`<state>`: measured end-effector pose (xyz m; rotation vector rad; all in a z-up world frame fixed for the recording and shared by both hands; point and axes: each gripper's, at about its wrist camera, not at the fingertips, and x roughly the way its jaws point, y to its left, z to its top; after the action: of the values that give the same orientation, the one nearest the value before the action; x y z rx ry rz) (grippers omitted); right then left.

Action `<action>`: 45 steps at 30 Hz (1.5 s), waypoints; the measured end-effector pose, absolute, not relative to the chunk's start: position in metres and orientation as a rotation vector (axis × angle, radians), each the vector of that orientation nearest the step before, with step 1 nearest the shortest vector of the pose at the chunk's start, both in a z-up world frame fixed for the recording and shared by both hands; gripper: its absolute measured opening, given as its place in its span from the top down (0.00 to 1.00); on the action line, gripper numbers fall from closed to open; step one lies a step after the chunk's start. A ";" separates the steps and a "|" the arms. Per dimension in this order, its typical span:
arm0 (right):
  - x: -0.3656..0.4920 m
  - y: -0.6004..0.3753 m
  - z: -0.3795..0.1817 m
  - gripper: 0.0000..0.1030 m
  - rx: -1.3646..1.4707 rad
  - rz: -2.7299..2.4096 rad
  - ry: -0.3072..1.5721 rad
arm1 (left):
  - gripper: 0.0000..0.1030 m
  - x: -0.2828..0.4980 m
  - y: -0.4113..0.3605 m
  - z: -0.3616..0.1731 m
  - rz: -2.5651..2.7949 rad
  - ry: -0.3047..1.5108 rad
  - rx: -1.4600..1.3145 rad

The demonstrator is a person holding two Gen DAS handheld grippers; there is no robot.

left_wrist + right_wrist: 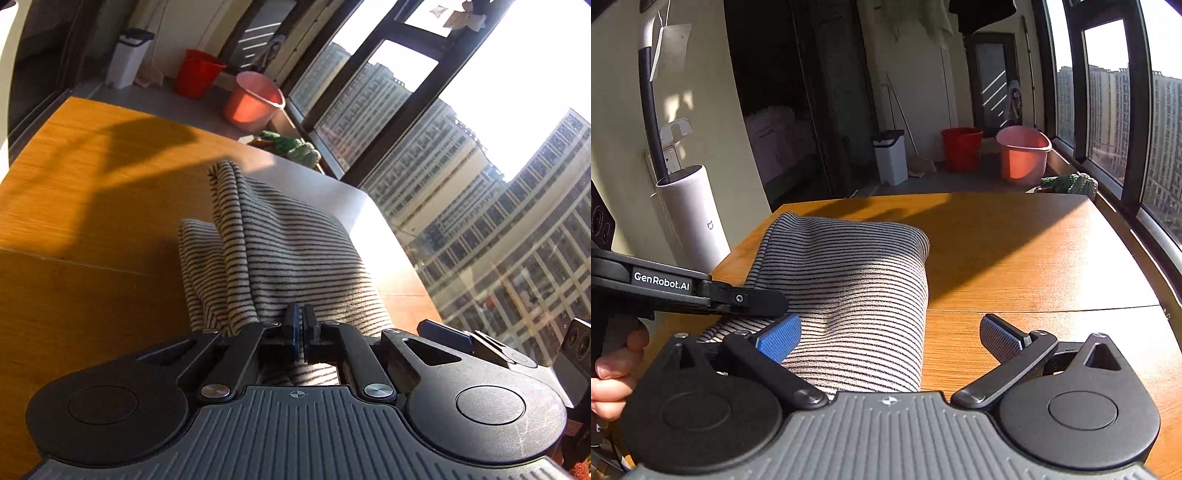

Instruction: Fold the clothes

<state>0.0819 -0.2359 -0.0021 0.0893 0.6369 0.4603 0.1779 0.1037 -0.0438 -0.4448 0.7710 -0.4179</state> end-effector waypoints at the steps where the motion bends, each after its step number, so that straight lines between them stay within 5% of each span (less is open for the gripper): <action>1: 0.081 -0.233 -0.010 0.00 0.088 0.463 0.673 | 0.96 0.179 0.103 -0.045 -0.419 0.769 -0.438; 5: 0.076 -0.221 -0.044 0.00 0.080 0.444 0.722 | 0.96 0.182 0.101 -0.049 -0.416 0.771 -0.439; 11: 0.073 -0.223 -0.021 0.00 0.067 0.502 0.707 | 0.95 0.167 0.111 -0.035 -0.406 0.766 -0.455; 14: 0.071 -0.244 -0.001 0.00 0.124 0.545 0.655 | 0.63 0.153 0.113 -0.026 -0.407 0.749 -0.441; 17: 0.087 -0.258 0.004 0.02 0.186 0.533 0.661 | 0.63 0.148 0.110 -0.026 -0.398 0.763 -0.402; 21: 0.109 -0.260 -0.015 0.19 0.229 0.537 0.750 | 0.74 0.147 0.103 -0.026 -0.367 0.758 -0.335; 26: 0.125 -0.255 -0.033 0.22 0.310 0.595 0.810 | 0.75 0.139 0.112 -0.018 -0.342 0.741 -0.373; 30: 0.132 -0.252 -0.031 0.22 0.272 0.606 0.803 | 0.51 0.135 0.121 -0.011 -0.304 0.717 -0.359; 36: 0.164 -0.280 -0.019 0.20 0.444 0.554 0.753 | 0.53 0.144 0.120 -0.036 -0.318 0.787 -0.364; 39: 0.191 -0.292 -0.022 0.39 0.550 0.518 0.750 | 0.52 0.144 0.122 -0.041 -0.321 0.784 -0.372; 45: 0.207 -0.264 -0.020 0.51 0.572 0.582 0.794 | 0.50 0.139 0.122 -0.042 -0.312 0.772 -0.312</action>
<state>0.2075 -0.2641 -0.0205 0.5719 0.7944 0.5821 0.1387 0.1218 -0.0418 -0.3115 0.7722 -0.3120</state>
